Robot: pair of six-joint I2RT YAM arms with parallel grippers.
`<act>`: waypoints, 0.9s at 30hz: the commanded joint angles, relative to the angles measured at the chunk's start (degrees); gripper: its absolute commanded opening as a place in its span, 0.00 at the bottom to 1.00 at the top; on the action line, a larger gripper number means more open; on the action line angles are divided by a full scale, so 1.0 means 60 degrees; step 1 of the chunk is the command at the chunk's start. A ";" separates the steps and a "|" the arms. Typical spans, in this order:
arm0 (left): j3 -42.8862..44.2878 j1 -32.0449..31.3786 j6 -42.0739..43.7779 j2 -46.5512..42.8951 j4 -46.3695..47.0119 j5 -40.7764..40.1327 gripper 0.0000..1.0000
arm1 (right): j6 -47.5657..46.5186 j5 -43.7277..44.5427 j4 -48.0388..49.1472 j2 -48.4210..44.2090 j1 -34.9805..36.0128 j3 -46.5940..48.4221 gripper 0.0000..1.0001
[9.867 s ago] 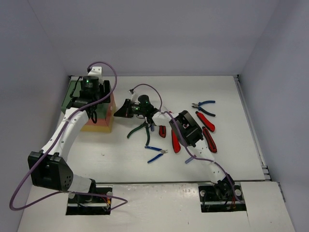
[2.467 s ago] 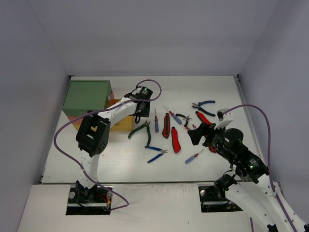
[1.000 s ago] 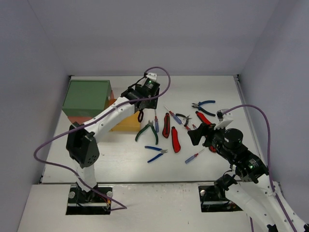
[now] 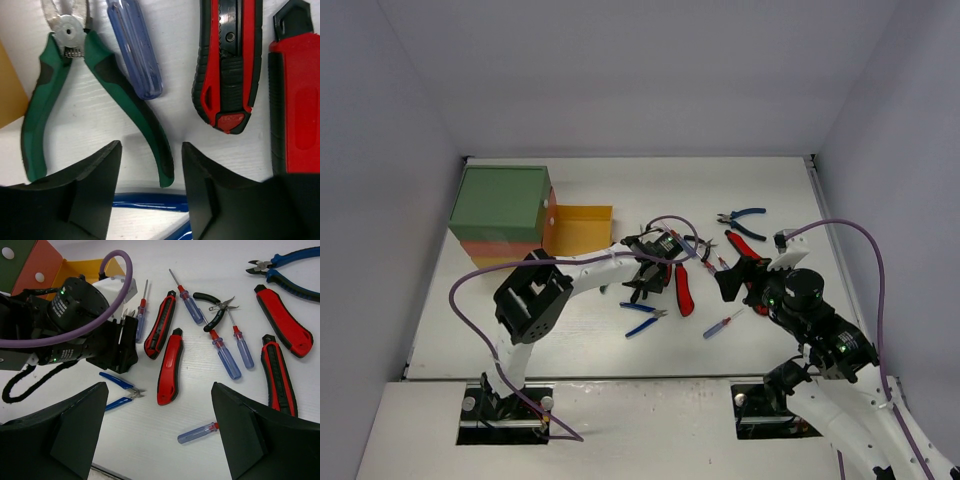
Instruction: Sort the tools into containers
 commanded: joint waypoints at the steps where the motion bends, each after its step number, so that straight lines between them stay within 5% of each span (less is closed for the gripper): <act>1: 0.0089 -0.0097 -0.0392 -0.0126 0.0371 0.0149 0.42 | 0.0043 0.0346 0.0379 0.0049 0.0051 0.0342 0.82; 11: 0.0002 -0.0293 -0.0613 -0.0529 0.0280 0.0299 0.03 | 0.0057 0.0405 0.0394 0.0050 0.0051 0.0341 0.82; 27: 0.1409 -0.0918 -0.0008 -0.2420 -0.1180 -0.0065 0.00 | 0.0043 0.0493 0.0388 -0.0120 0.0051 0.0318 0.82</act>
